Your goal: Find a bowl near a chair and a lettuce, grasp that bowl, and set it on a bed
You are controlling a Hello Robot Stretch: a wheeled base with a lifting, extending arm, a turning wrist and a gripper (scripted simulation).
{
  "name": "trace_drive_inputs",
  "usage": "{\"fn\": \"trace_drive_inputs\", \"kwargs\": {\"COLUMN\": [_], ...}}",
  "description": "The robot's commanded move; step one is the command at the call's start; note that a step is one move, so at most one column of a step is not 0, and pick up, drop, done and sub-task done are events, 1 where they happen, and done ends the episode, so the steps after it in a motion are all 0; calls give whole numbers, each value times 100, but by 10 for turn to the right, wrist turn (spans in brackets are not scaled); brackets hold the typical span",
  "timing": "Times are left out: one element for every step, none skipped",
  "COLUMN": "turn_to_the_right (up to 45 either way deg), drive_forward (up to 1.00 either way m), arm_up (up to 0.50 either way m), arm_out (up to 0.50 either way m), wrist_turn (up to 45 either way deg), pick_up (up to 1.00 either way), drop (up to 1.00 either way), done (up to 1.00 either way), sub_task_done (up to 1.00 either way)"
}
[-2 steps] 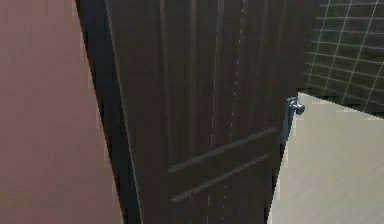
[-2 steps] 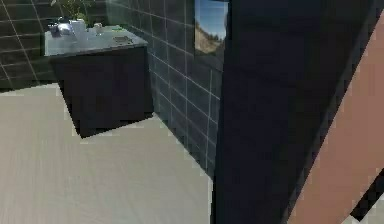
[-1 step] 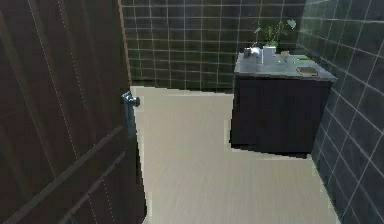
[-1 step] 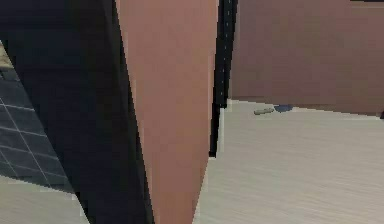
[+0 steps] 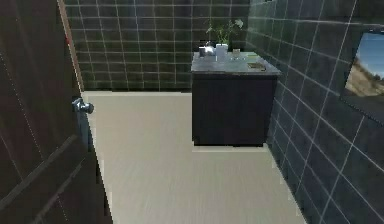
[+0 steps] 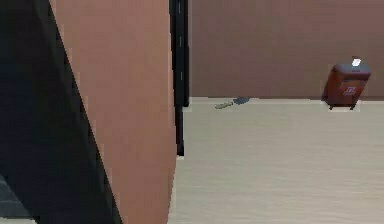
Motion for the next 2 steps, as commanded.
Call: {"fn": "trace_drive_inputs", "kwargs": {"turn_to_the_right": [0, 90], "drive_forward": [100, 0], "arm_up": [0, 0], "arm_out": [0, 0], "wrist_turn": [0, 0], "pick_up": [0, 0], "drop": [0, 0], "done": [0, 0], "sub_task_done": [0, 0]}}
